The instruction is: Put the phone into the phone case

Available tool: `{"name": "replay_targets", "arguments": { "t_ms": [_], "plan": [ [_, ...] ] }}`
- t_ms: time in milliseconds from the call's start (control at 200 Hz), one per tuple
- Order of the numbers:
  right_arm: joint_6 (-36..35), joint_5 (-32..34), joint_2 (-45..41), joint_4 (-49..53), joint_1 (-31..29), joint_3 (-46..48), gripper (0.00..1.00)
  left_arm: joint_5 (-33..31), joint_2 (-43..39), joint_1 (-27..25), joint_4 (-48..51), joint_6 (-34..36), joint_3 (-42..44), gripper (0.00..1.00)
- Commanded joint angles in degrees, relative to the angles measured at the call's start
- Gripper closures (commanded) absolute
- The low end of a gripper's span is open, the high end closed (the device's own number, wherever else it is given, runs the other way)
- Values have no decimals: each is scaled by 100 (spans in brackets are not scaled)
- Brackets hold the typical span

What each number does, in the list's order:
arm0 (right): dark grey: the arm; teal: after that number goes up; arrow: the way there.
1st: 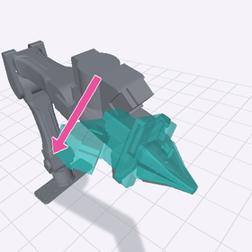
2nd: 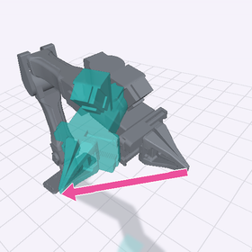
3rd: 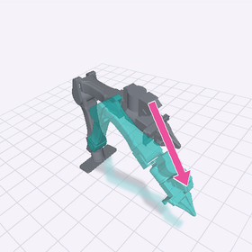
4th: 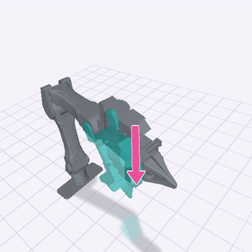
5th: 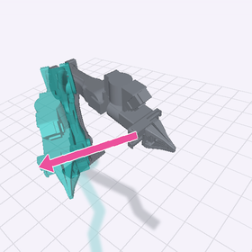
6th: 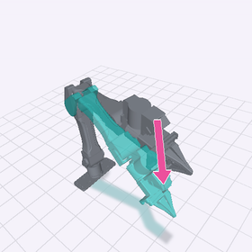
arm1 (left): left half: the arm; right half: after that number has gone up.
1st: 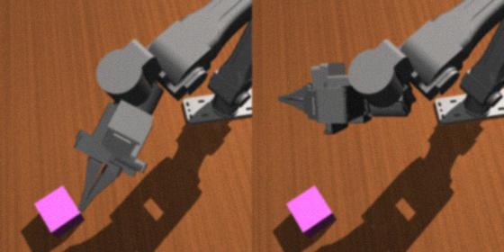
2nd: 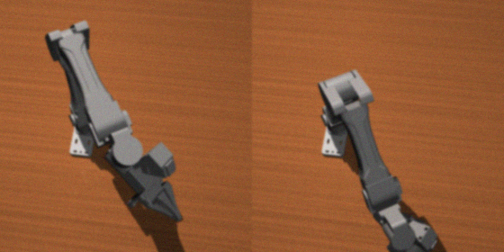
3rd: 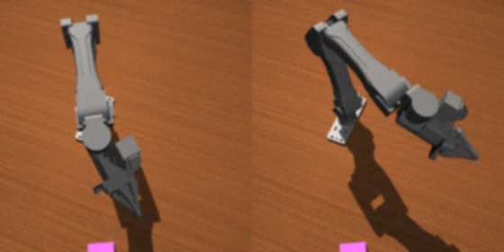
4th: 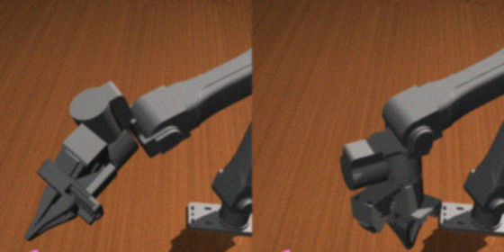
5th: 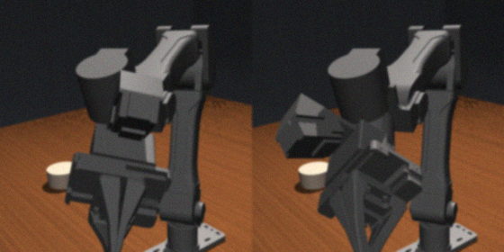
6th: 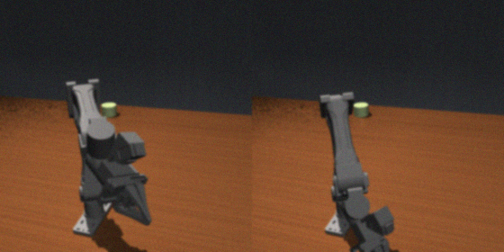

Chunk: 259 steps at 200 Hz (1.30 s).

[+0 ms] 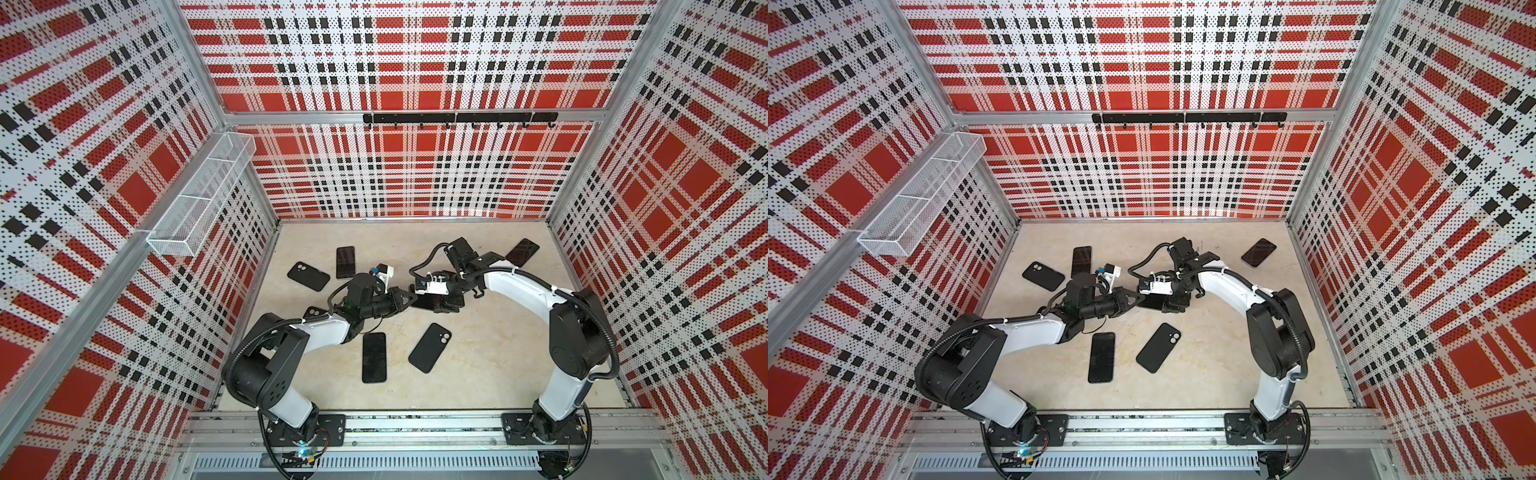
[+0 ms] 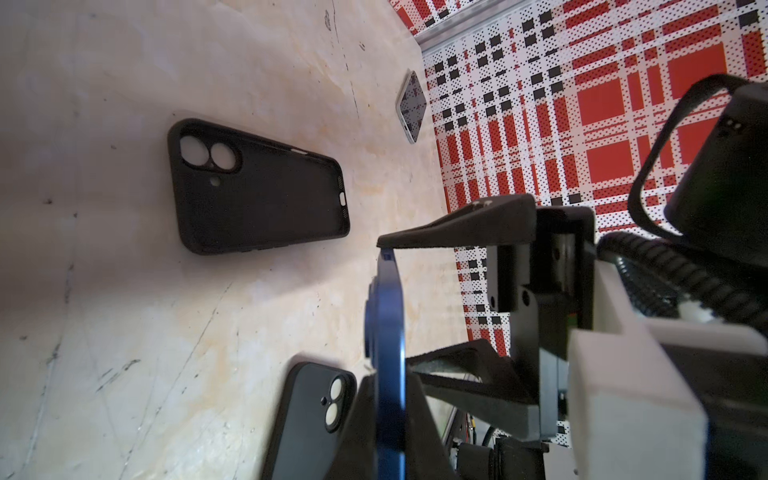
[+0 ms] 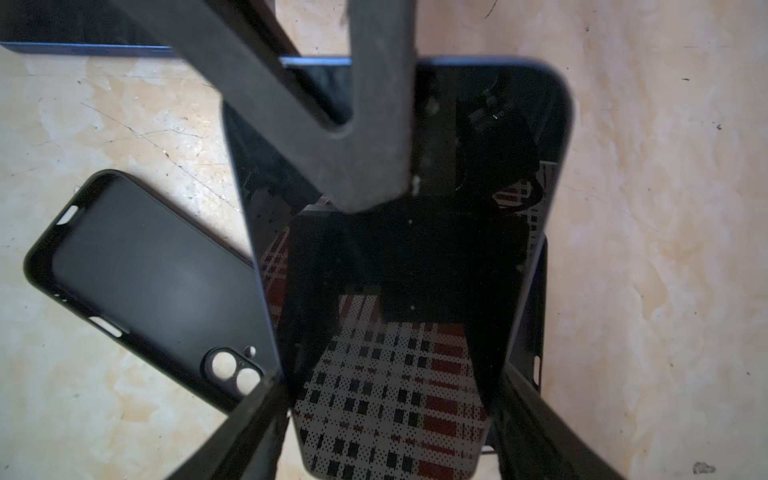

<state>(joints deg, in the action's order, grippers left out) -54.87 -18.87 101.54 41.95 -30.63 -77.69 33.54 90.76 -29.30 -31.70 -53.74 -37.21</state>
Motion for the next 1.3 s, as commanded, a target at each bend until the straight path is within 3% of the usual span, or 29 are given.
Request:
{"name": "replay_targets", "arguments": {
  "t_ms": [0,20,50,80,110,251,346,446,496,596,721,867,957,1067,1293],
  "plan": [
    [306,-86,-740,-170,-50,117,55,-110,-41,-3,-165,248,-5,97],
    [383,-78,-846,-199,-48,176,41,-126,-43,3,-177,262,-5,98],
    [494,2,-989,-243,-41,258,35,-156,-43,16,-206,283,-5,99],
    [601,90,-1135,-303,-33,355,6,-182,-41,15,-249,302,-5,100],
    [704,172,-1298,-347,-19,458,0,-226,-41,29,-321,315,-5,100],
    [1833,382,-2042,-783,211,942,0,-368,27,25,-820,278,10,100],
    [3627,490,-2425,-1108,703,1105,0,-483,64,27,-1266,196,52,100],
    [5396,61,-2542,-1292,1462,1186,0,-502,121,25,-1892,28,156,100],
    [5841,-533,-2489,-1321,1834,1257,0,-445,177,26,-2132,-50,170,100],
    [6221,-1863,-2436,-1696,2314,1639,0,-271,295,100,-2554,-310,230,100],
    [7069,-2851,-2307,-2673,2626,2134,7,182,559,210,-3785,-1012,421,100],
    [7632,-3824,-1731,-3032,2716,2121,16,538,982,253,-4729,-1618,416,100],
    [8141,-4245,-1674,-3842,2714,2362,17,656,1215,258,-5233,-1959,399,100],
    [7993,-4395,-1403,-3544,2724,2240,23,724,1468,257,-5716,-2314,366,100],
    [8167,-4832,-1052,-3742,2688,2232,38,674,1646,200,-5750,-2377,281,100]
  ]
}}
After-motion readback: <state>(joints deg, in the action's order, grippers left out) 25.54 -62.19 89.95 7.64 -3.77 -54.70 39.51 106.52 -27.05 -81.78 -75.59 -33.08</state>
